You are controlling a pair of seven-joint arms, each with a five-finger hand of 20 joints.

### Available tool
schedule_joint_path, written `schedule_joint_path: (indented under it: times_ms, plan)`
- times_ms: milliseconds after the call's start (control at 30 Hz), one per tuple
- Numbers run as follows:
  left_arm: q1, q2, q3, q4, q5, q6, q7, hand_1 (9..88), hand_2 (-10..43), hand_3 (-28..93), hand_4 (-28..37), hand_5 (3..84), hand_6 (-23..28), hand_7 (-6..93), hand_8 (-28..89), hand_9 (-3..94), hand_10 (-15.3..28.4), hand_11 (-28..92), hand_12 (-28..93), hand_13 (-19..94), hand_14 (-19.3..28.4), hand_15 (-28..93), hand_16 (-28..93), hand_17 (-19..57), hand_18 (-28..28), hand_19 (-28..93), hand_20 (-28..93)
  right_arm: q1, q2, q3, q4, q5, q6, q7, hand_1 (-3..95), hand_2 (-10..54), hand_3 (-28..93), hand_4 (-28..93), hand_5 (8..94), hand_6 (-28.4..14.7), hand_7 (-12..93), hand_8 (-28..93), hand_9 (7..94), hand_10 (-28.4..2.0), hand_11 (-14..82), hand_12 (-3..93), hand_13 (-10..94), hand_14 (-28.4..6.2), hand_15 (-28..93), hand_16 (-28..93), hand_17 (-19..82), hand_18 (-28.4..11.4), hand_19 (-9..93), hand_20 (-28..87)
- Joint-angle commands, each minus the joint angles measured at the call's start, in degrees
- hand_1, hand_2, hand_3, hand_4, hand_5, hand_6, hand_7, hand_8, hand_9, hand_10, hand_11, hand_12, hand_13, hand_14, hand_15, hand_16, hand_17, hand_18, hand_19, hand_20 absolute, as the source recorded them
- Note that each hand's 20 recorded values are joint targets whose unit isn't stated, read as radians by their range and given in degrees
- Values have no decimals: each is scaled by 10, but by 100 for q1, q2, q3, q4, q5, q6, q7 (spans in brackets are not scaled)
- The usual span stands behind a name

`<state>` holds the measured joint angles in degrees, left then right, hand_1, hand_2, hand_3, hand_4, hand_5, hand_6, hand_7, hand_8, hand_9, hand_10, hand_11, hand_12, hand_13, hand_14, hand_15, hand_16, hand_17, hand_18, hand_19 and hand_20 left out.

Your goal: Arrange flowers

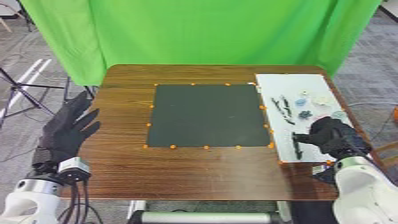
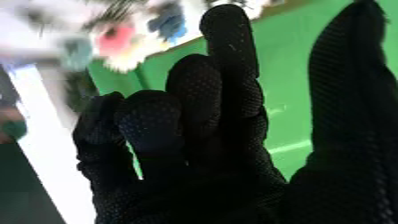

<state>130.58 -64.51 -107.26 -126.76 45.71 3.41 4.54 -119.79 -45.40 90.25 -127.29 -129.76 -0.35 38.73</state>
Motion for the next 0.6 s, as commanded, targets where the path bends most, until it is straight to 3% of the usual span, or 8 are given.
schedule_joint_path:
  times_ms: [33, 167, 600]
  plan:
    - [142, -28, -65, -52, 43, 11, -11, 244, -29, 687, -282, 216, 6, 191, -103, 170, 87, 119, 194, 137, 121, 166, 67, -122, 185, 366, 83, 313, 15, -294, 128, -243, -1021, 470, 262, -95, 616, -283, 687, 12, 534, -174, 705, -112, 595, 418, 633, -126, 797, 345, 238, -225, 825, 532]
    - [117, 48, -52, -30, 4, -9, 30, 244, -30, 688, -281, 216, 7, 191, -103, 170, 88, 120, 193, 137, 121, 167, 66, -122, 185, 366, 83, 330, -56, -306, 221, -126, -1335, 564, 249, -95, 640, -283, 681, 8, 530, -170, 697, -116, 595, 416, 626, -130, 795, 344, 230, -228, 819, 532]
    - [107, 78, -29, -9, -7, -22, -2, 245, -28, 688, -281, 216, 6, 190, -102, 171, 88, 122, 193, 137, 121, 166, 64, -122, 185, 365, 83, 662, -159, -1006, 648, -156, -1960, 627, 251, -95, 669, -283, 682, 8, 527, -171, 694, -115, 599, 412, 623, -130, 799, 336, 228, -230, 820, 529]
